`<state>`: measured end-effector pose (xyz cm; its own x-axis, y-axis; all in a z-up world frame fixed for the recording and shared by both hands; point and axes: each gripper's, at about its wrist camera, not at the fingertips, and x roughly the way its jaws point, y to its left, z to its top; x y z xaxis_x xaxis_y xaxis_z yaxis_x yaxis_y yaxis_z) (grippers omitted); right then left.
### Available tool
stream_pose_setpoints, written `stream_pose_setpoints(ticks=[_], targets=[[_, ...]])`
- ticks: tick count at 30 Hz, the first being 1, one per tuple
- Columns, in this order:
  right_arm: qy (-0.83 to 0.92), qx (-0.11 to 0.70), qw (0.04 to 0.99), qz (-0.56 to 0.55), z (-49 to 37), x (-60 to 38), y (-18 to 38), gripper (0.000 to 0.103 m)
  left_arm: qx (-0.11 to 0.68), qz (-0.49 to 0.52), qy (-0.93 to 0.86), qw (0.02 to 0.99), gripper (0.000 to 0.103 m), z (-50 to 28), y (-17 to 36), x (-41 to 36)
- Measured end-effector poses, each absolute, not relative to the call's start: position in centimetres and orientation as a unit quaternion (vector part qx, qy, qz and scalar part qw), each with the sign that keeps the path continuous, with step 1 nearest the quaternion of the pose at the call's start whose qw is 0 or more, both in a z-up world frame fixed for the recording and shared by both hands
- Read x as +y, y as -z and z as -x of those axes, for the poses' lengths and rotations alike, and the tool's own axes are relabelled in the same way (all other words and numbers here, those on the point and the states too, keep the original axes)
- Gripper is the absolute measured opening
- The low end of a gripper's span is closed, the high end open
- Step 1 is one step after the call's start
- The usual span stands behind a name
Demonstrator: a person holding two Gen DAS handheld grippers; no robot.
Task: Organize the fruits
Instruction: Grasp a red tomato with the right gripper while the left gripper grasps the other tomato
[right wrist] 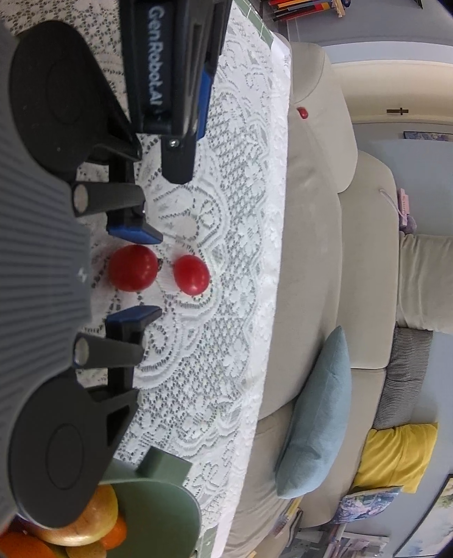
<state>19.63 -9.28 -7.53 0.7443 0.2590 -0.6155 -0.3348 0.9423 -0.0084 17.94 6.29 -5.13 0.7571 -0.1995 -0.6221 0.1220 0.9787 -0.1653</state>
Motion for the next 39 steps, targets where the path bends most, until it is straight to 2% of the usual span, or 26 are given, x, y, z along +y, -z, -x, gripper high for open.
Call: stream_pose_setpoints(ticks=[4, 11, 22, 29, 39], targets=[[-0.167, 0.325, 0.929, 0.059, -19.8, -9.1, 7.8, 0.026, 0.342, 0.058, 0.086, 0.934, 0.046, -18.1, 5.4, 6.3], [-0.174, 0.323, 0.929, 0.046, -19.7, -9.4, 7.6, 0.025, 0.336, 0.057, 0.096, 0.935, 0.046, -18.0, 5.4, 6.1], [-0.189, 0.289, 0.937, 0.045, -18.2, -10.4, 4.3, 0.025, 0.316, 0.081, 0.092, 0.941, 0.046, -17.8, 3.9, 7.1], [-0.172, 0.268, 0.948, 0.004, -17.9, -13.2, 2.1, 0.025, 0.317, 0.061, 0.101, 0.941, 0.046, -18.5, 3.9, 5.9], [-0.147, 0.277, 0.945, -0.089, -19.3, -17.3, 1.0, 0.025, 0.330, -0.020, 0.122, 0.936, 0.046, -21.1, 5.1, 1.0]])
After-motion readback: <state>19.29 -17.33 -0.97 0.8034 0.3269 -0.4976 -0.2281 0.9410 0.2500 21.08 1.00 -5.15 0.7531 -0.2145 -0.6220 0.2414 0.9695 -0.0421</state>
